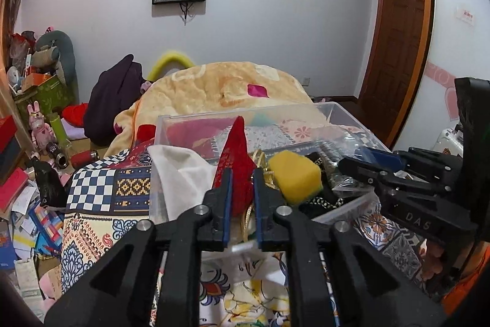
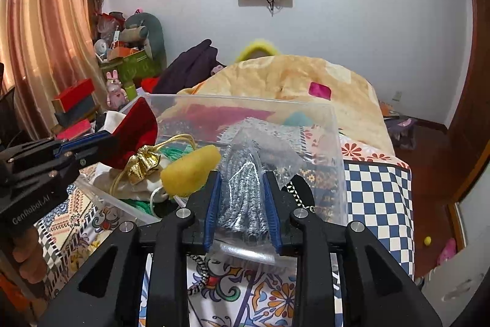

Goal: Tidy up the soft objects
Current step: 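Carry the red pouch and steel wool bag into the clear box and release both, then grasp the floral scrunchie with the left tool while the right tool grasps the black-and-white bracelet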

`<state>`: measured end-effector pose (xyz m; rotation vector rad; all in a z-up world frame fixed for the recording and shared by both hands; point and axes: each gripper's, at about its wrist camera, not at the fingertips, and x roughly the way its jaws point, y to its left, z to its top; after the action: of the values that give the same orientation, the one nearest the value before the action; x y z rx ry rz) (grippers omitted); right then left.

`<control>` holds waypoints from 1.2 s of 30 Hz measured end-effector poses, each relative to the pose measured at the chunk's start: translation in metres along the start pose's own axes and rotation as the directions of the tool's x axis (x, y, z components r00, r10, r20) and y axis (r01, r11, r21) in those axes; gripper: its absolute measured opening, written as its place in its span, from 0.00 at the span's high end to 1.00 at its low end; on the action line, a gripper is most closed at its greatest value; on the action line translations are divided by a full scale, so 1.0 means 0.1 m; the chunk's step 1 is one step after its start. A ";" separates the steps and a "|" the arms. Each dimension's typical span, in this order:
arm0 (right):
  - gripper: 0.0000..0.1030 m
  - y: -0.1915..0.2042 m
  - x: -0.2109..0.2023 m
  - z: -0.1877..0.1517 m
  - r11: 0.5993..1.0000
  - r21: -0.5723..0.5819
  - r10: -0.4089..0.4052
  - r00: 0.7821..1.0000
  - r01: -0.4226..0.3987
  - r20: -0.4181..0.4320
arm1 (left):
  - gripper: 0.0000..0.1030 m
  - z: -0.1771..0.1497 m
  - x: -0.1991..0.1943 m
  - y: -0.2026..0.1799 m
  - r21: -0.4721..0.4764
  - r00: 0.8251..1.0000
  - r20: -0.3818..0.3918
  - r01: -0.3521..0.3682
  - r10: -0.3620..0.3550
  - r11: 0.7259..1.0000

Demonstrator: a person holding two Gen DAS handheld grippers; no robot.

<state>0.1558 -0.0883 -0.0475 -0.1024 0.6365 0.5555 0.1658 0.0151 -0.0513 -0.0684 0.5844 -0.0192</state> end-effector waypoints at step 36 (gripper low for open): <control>0.21 0.28 0.01 -0.49 0.992 0.023 0.125 0.989 -0.124 -0.077 | 0.29 -0.80 -0.39 0.20 0.015 0.993 -0.112 -0.043 0.044 0.999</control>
<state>0.1156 -0.0770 -0.0851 -0.0678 0.7271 0.6686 0.0889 0.0323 -0.0974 -0.0421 0.6984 0.0154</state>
